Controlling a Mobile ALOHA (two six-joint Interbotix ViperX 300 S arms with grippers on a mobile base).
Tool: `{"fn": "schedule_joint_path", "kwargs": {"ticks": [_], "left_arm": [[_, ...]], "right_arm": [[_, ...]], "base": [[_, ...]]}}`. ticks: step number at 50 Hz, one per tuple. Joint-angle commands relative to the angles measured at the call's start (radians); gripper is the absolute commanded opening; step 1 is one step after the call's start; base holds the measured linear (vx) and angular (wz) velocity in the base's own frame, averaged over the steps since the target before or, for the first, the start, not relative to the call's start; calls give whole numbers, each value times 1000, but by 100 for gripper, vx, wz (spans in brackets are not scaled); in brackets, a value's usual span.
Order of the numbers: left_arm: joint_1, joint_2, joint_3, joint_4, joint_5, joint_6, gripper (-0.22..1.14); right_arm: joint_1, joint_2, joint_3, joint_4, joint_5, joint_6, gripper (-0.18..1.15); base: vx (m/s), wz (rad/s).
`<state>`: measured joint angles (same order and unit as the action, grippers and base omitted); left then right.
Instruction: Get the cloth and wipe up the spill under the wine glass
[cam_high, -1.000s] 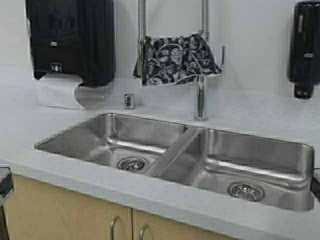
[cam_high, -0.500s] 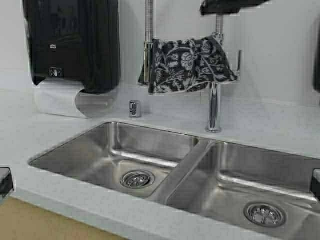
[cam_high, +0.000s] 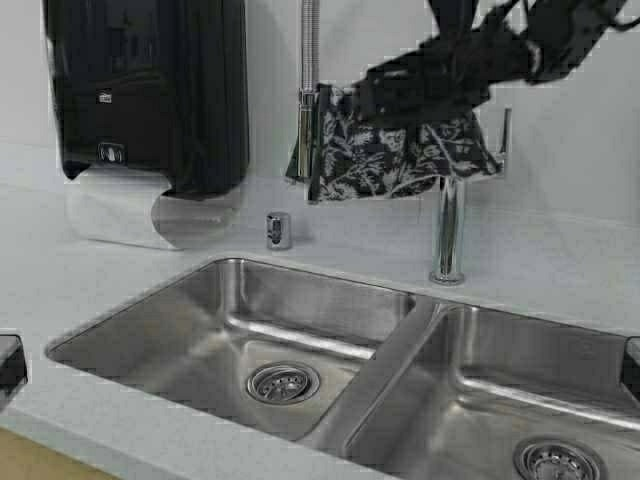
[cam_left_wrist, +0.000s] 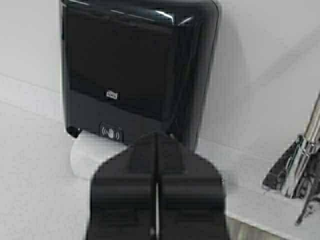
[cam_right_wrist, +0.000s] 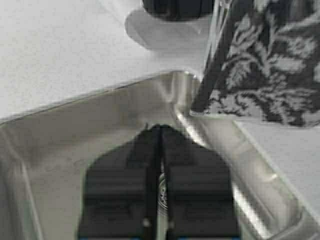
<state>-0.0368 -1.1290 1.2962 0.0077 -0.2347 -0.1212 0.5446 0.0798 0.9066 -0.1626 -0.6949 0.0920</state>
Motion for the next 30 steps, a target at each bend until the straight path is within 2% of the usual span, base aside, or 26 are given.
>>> {"fn": "schedule_joint_path", "kwargs": {"ticks": [1,14,30], "left_arm": [[0,-6,-6,2,-5,0,2],[-2,-26,-2,0,-5,0,2],[0,-31,-2,2,-3,2,2]], "right_arm": [[2,63,-52,0,-63,46,50],[2,218,-138,-3,-167,178,88],[2,357,-279,0,-186,181,90]], "base": [[10,1],[8,0],[4,-1]]}}
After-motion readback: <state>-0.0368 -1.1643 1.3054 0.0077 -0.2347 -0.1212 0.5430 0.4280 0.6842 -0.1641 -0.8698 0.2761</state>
